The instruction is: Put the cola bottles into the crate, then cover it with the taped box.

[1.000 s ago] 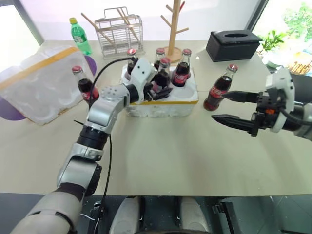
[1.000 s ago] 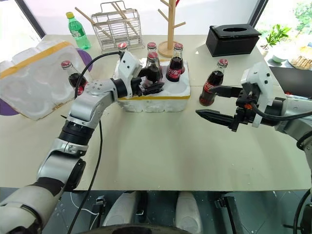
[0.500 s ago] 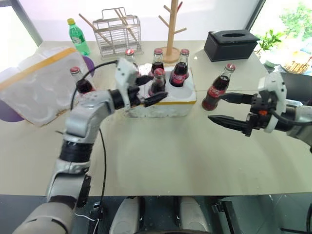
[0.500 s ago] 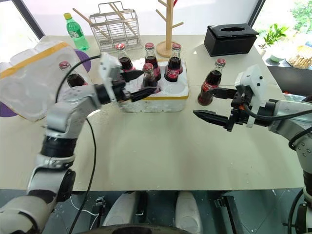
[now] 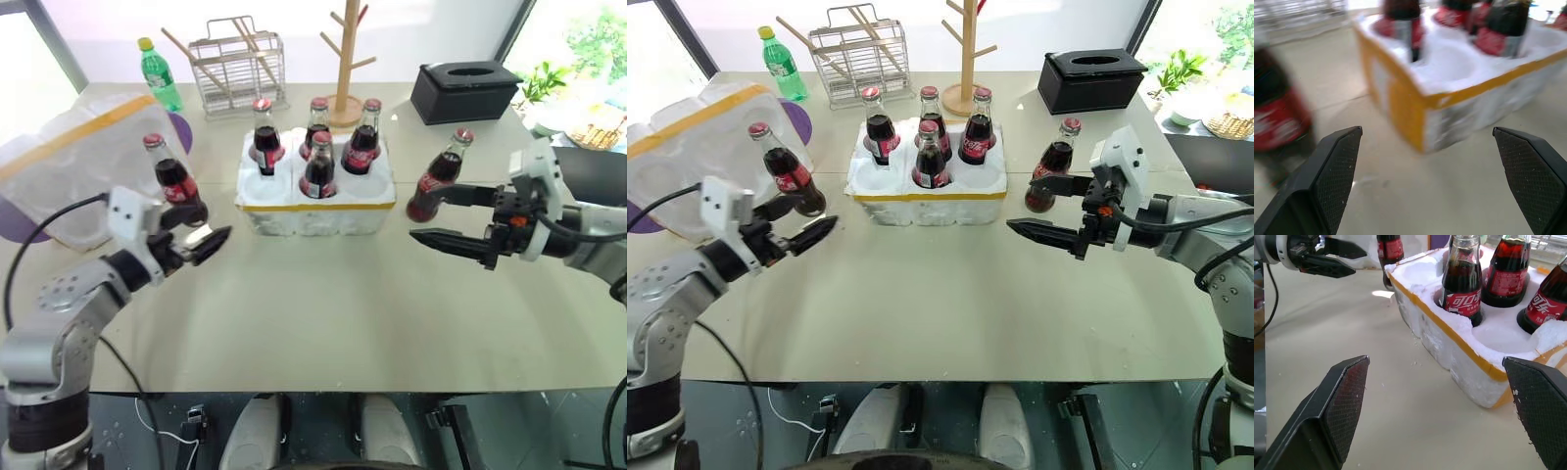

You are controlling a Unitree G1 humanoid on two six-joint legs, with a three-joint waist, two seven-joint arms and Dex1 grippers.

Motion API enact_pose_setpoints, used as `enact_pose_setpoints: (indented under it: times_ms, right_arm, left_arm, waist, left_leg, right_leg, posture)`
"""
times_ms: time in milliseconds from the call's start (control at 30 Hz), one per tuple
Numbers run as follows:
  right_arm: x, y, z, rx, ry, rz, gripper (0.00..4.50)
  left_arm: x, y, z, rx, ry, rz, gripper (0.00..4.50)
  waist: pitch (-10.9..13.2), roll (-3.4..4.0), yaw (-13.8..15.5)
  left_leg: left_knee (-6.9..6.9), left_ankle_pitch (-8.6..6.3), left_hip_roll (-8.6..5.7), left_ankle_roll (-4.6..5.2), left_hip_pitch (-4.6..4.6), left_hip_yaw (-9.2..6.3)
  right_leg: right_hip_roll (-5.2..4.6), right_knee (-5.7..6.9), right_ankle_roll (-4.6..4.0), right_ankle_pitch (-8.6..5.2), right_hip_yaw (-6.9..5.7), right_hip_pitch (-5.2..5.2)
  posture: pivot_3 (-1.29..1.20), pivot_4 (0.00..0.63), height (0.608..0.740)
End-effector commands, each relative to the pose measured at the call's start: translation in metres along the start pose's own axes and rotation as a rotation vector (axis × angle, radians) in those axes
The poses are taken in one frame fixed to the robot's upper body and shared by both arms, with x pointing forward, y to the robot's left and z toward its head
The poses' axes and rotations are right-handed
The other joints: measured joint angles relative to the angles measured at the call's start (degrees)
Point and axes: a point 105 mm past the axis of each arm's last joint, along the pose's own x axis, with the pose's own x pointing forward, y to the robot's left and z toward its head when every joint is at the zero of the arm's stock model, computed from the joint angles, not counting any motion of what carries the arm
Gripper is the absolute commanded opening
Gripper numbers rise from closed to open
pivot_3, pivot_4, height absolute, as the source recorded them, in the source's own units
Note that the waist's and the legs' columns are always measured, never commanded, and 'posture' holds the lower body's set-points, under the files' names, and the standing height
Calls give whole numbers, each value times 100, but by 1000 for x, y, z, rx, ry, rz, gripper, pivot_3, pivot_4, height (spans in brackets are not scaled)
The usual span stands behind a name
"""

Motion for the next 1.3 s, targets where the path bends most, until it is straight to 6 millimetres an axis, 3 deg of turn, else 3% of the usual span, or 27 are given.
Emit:
enact_pose_setpoints:
  times_ms: [33, 233, 533, 833, 933, 1000, 1233, 1300]
  right_arm:
    - [-1, 4, 12, -32, -46, 29, 4500]
    - [5, 6, 14, -35, -57, 48, 4500]
    - [7, 8, 13, -29, -78, 57, 4500]
    - [8, 11, 14, -35, -84, 69, 4500]
    - [7, 11, 15, -37, -86, 72, 4500]
    - [6, 12, 14, -32, -85, 72, 4500]
    - [3, 14, 9, -15, -63, 72, 4500]
    - [2, 15, 8, -14, -58, 72, 4500]
  left_arm:
    - [-5, 31, 15, 50, -75, 161, 4477]
    - [14, 46, 18, 72, -95, 150, 4477]
    - [48, 59, 6, 89, -74, 147, 4477]
    - [82, 54, -8, 125, -44, 74, 4477]
    - [85, 57, -10, 121, -51, 77, 3659]
    - [83, 60, -8, 119, -57, 82, 2780]
    - [65, 59, 24, 94, -136, 52, 2801]
    - [57, 40, 51, 37, -188, -72, 2801]
  waist:
    - [-1, -1, 19]
    - [-1, -2, -15]
    - [-1, -2, -21]
    - [-1, -3, -24]
    - [-1, -3, -27]
    - [-1, -3, -24]
    - [0, -6, -39]
    - [6, -16, -35]
  left_leg:
    - [0, 0, -2, 0, 0, -4]
    - [0, 0, -6, 0, 1, -5]
    - [-2, -1, -4, 0, 1, -1]
    - [-1, -1, -7, 0, 1, -1]
    - [-1, 0, -5, 0, 1, 1]
    - [-1, -1, -5, 0, 1, 2]
    - [-1, -1, -2, 0, -2, 2]
    - [-1, -1, -2, 0, -6, 2]
  right_leg:
    - [-1, -1, -1, 0, -1, 6]
    - [-2, -1, 0, 0, -1, 5]
    - [-1, 1, 1, 1, -2, -1]
    - [-2, 2, 3, 2, -2, 0]
    - [0, 4, 3, 2, -2, -4]
    - [-1, 4, 3, 2, -2, -3]
    - [-2, 4, 3, 2, -1, -9]
    - [-2, 4, 3, 2, -2, -13]
  posture:
    - [0, 150, 740]
    - [0, 150, 740]
    - [0, 150, 740]
    - [0, 150, 740]
    - [0, 150, 740]
    - [0, 150, 740]
    - [0, 150, 740]
    - [0, 150, 740]
